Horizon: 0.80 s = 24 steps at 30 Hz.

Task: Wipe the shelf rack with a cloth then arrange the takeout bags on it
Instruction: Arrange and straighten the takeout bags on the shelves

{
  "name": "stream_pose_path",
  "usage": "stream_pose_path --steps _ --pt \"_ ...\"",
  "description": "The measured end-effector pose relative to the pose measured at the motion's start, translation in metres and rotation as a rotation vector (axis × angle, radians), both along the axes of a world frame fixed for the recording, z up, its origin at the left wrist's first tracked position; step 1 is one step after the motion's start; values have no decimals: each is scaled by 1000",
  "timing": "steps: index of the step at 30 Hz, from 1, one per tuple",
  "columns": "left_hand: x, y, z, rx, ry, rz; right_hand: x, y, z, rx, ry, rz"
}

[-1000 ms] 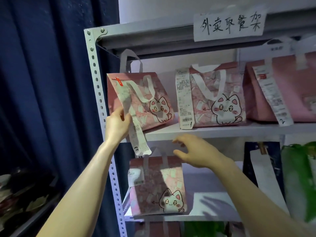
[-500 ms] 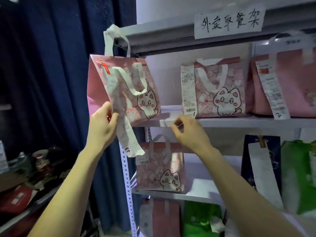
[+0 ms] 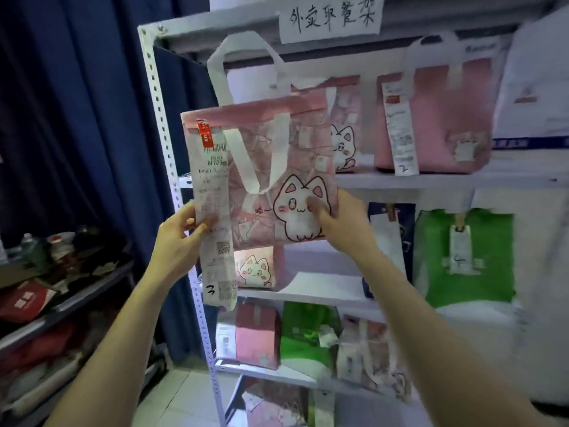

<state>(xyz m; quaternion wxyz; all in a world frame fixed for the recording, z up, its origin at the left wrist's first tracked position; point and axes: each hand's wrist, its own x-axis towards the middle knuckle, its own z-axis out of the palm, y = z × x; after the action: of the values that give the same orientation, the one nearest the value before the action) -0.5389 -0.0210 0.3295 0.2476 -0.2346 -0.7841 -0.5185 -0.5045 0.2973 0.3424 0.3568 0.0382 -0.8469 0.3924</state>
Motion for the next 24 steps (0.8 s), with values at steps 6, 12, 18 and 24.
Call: stream_pose_path --steps 6,12,18,24 --pt "11 105 5 17 -49 -176 60 83 -10 -173 122 -138" --pt "21 170 9 29 -60 -275 98 128 -1 -202 157 -268" --pt "17 175 -2 0 -92 -269 107 133 -15 -191 144 -283" --pt "1 138 -68 -135 -208 -198 90 102 -86 -203 -4 -199"
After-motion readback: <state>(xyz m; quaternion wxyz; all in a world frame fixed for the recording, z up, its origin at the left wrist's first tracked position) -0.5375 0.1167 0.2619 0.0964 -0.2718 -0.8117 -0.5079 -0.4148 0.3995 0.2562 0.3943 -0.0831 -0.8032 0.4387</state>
